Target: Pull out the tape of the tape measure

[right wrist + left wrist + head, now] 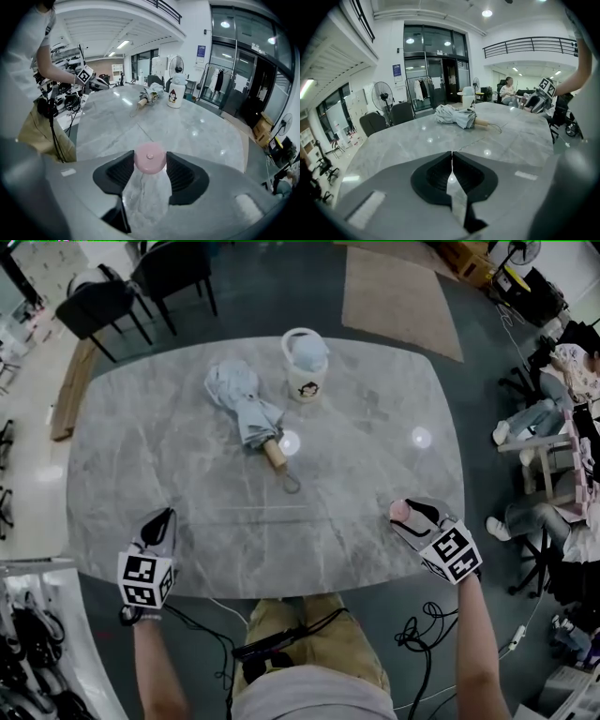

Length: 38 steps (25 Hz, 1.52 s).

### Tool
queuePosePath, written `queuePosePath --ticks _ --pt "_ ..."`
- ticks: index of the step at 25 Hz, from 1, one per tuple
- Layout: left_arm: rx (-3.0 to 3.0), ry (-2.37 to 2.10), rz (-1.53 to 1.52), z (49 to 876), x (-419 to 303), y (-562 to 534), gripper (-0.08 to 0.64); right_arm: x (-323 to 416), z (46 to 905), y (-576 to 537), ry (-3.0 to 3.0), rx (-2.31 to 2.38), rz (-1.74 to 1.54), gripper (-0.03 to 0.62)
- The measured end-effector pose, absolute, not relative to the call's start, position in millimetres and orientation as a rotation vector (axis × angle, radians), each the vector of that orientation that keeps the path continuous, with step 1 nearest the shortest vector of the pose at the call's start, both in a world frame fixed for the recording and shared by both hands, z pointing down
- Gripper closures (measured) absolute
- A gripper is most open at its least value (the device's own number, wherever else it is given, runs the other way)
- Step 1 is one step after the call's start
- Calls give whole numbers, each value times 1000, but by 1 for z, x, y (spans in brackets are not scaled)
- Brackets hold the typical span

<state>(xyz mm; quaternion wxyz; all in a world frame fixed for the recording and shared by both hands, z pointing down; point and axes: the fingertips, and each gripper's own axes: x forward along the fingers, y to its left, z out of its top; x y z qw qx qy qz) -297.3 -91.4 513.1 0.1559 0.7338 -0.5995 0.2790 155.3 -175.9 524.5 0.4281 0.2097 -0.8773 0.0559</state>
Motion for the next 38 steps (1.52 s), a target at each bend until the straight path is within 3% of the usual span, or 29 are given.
queuePosePath --ticks 23,32,38 --pt "1934 -1694 911 577 -294 -99 535 154 591 -196 -2113 513 208 374" --pt "1896 -1692 877 582 -297 -98 454 157 591 -199 -2099 539 210 364" --pt "1911 -1714 810 567 -289 -101 442 158 582 -203 -2123 602 255 341"
